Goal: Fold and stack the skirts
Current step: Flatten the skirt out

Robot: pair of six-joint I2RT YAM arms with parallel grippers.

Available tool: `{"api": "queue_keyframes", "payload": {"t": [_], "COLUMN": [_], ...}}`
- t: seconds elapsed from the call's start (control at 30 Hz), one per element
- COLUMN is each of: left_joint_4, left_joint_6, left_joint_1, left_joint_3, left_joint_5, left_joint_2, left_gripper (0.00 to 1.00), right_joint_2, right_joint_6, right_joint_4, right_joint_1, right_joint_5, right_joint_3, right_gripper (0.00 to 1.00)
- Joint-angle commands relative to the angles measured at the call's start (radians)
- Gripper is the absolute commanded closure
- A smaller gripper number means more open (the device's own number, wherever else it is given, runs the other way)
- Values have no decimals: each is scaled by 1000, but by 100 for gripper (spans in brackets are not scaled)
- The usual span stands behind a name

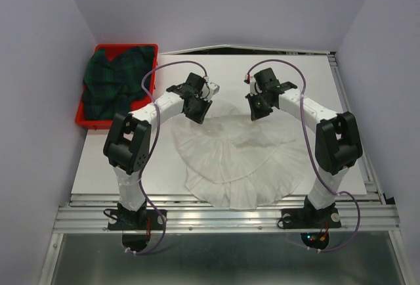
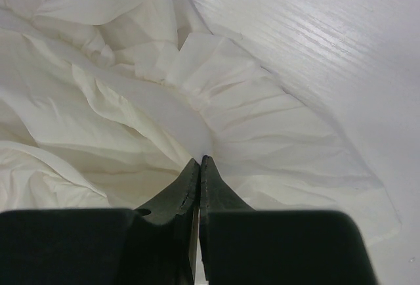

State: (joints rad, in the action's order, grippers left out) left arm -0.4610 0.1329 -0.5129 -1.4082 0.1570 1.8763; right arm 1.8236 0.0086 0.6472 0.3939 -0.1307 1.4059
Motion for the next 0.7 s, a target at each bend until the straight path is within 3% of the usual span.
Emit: {"api": "queue_keyframes", "payload": {"t": [0.0,0.33,0.37,0.67], "left_joint_4": [1,21,22,18], "left_joint_6": [-10,-18,-19,-19], "left_joint_1": [5,7,7,7], "left_joint_3": [-37,-6,-2,11], "left_joint_5": [15,-28,-33,-59], "left_joint_2": [3,-11,-19,-34], "left_gripper": [67,66,59,58], "right_joint_2": [-49,-44,-44,-44], "right_joint_6": [2,4,4,4], "right_joint_4": [-4,-4,-4,-4], "right_joint_1": [6,6,6,6], "right_joint_5": [5,-3,-3,-4], "right_joint_3": [7,2,2,7], "right_gripper": [99,99,99,99]}}
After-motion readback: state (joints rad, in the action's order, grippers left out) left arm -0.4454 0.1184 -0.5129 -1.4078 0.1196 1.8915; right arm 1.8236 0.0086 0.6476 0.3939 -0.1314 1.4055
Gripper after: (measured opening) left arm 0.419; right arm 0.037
